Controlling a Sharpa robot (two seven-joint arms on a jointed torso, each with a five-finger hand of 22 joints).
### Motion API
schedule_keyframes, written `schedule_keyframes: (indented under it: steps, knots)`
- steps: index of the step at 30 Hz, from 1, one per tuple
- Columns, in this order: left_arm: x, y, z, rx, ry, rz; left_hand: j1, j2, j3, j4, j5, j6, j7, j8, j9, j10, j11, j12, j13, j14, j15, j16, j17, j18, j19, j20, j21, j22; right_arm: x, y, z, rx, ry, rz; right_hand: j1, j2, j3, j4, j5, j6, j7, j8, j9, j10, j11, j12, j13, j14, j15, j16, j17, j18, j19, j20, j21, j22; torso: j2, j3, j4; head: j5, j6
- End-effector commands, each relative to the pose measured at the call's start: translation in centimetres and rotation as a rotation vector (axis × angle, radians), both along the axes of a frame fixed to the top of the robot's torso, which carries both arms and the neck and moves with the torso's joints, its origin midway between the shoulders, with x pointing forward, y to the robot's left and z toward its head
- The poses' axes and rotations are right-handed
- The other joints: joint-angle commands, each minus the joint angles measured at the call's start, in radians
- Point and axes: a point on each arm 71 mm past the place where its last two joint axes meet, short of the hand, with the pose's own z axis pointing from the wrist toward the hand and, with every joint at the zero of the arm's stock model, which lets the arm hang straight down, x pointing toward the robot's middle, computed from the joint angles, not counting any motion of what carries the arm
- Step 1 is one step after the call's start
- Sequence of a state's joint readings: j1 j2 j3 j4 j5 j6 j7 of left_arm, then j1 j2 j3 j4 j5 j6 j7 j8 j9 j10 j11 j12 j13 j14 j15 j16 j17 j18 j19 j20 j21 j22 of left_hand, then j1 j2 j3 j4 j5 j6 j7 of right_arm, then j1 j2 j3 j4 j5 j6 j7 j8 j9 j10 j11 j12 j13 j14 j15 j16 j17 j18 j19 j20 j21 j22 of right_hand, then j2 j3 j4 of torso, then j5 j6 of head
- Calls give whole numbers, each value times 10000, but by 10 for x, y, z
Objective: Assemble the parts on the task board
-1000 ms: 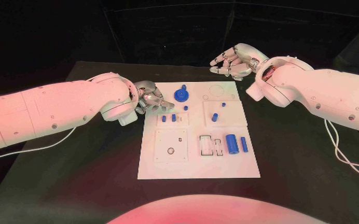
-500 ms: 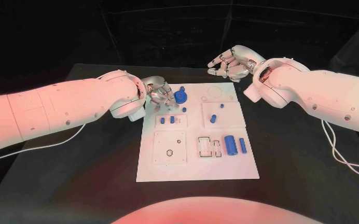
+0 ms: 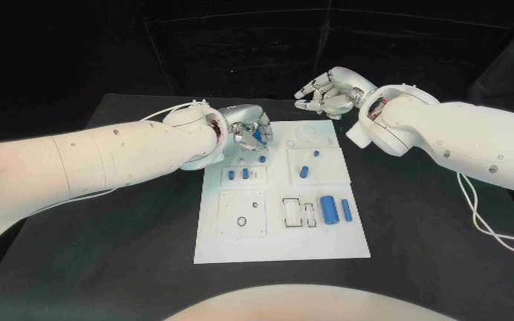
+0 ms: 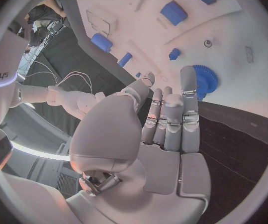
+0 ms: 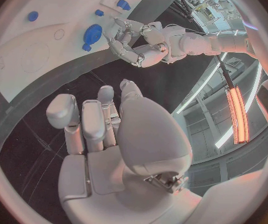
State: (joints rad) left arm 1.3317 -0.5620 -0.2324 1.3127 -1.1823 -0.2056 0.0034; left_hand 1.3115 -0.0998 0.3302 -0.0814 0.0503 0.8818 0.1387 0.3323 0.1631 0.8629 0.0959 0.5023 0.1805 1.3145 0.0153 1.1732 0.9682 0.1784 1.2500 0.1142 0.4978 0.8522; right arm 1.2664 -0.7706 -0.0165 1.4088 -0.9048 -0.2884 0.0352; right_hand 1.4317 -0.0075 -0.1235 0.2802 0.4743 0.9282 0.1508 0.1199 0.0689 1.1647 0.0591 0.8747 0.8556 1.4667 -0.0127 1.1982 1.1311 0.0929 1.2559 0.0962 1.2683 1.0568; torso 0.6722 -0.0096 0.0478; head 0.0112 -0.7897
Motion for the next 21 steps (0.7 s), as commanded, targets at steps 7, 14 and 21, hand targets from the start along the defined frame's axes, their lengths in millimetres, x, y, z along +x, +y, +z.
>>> schedule_keyframes:
  steps: [7,14,21]
  knots:
    - [1,-11,-13,1987,-372,-998,-174,-211,-365,27,1,340,-109,-380,-384,304,-140,-229,-467,1162,-158,1687,1822,-299,1201,-142,2460,1573,0,3,1,15,-39,140,-58,38,-10,44,41,-95,-3,42,-11,-36,15,49,-6,173,-30,-31,12,158,-49,-15,-56,-8,6,0,-17,0,4]
    - [2,-11,-20,2647,-131,-928,-152,-161,-491,43,-2,460,-107,-475,-483,426,-165,-268,-580,1380,-181,2013,2200,-429,1492,-176,3275,2133,0,3,1,15,-43,131,-53,46,-4,43,44,-97,-4,44,-11,-37,15,51,-8,175,-31,-28,18,156,-45,-15,-54,-1,-9,-3,14,-25,-14]
    - [3,-13,-26,2812,-16,-898,-77,-47,-502,37,0,627,-130,-513,-545,582,-186,-303,-669,1491,-198,2178,2374,-500,1651,-197,3758,2474,1,3,1,21,-52,140,-53,46,-4,43,44,-97,-4,44,-11,-37,15,51,-8,175,-31,-28,18,156,-45,-15,-54,-1,-9,0,-4,-17,-12]
